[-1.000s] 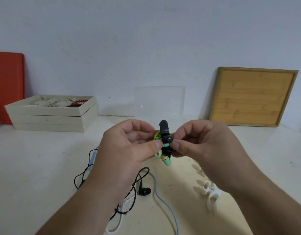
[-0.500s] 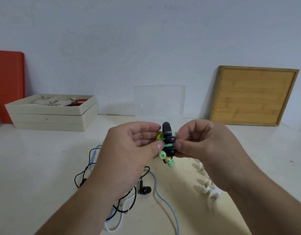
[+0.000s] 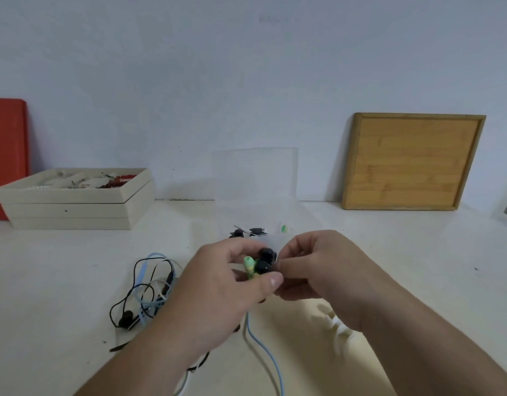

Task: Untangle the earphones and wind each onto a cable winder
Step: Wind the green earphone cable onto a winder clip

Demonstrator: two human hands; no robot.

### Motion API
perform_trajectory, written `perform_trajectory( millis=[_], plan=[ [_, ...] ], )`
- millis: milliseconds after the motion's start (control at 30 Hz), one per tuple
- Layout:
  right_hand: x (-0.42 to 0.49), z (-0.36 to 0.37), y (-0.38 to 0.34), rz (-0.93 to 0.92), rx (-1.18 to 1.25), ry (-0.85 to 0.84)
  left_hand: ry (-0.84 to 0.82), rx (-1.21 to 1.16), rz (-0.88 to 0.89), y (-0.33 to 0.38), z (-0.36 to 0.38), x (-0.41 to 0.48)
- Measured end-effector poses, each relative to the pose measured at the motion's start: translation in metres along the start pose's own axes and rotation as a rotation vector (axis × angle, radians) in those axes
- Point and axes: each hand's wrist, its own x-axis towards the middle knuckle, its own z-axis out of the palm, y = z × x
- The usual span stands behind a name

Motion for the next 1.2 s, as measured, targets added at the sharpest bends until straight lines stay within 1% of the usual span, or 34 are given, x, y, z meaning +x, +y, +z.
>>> perform_trajectory(
  millis=[67, 100, 200, 267, 333, 433, 500, 567, 667, 733, 800, 900, 967, 1033, 1133, 1200],
  plan=[
    [0.002, -0.002, -0.001, -0.004, 0.018, 0.021, 0.085, -0.013, 0.008, 0.002, -0.002, 0.001],
    [0.005, -0.005, 0.001, -0.009, 0.010, 0.062, 0.131, -0.042, 0.011, 0.003, -0.004, 0.003],
    [0.012, -0.013, 0.009, -0.031, -0.150, 0.226, 0.259, -0.242, 0.014, 0.007, -0.013, 0.021],
    [0.014, -0.015, 0.011, -0.033, -0.199, 0.271, 0.292, -0.333, -0.012, 0.013, -0.015, 0.038],
    [0.015, -0.017, 0.011, -0.034, -0.208, 0.300, 0.270, -0.315, -0.025, 0.023, -0.009, 0.055],
    [0.016, -0.021, 0.008, -0.054, -0.225, 0.369, 0.233, -0.175, -0.006, 0.038, 0.009, 0.083],
    [0.017, -0.023, 0.008, -0.044, -0.185, 0.362, 0.201, -0.037, -0.035, 0.045, 0.025, 0.101],
    [0.018, -0.024, 0.010, -0.035, -0.149, 0.348, 0.142, 0.030, -0.118, 0.047, 0.041, 0.117],
    [0.020, -0.027, 0.013, -0.041, -0.117, 0.350, 0.075, 0.054, -0.269, 0.039, 0.059, 0.137],
    [0.022, -0.029, 0.014, -0.042, -0.102, 0.356, 0.057, 0.152, -0.309, 0.032, 0.066, 0.147],
    [0.023, -0.029, 0.015, -0.050, -0.112, 0.364, 0.046, 0.254, -0.309, 0.028, 0.068, 0.153],
    [0.026, -0.028, 0.018, -0.112, -0.205, 0.389, -0.013, 0.416, -0.294, 0.030, 0.065, 0.157],
    [0.026, -0.027, 0.018, -0.162, -0.291, 0.372, -0.046, 0.635, -0.258, 0.033, 0.063, 0.156],
    [0.024, -0.024, 0.018, -0.214, -0.402, 0.326, -0.025, 0.851, -0.202, 0.038, 0.064, 0.155],
    [0.024, -0.022, 0.020, -0.306, -0.490, 0.293, -0.006, 0.973, -0.174, 0.040, 0.067, 0.155],
    [0.025, -0.022, 0.019, -0.301, -0.548, 0.274, -0.021, 0.990, -0.175, 0.037, 0.070, 0.157]
  ],
)
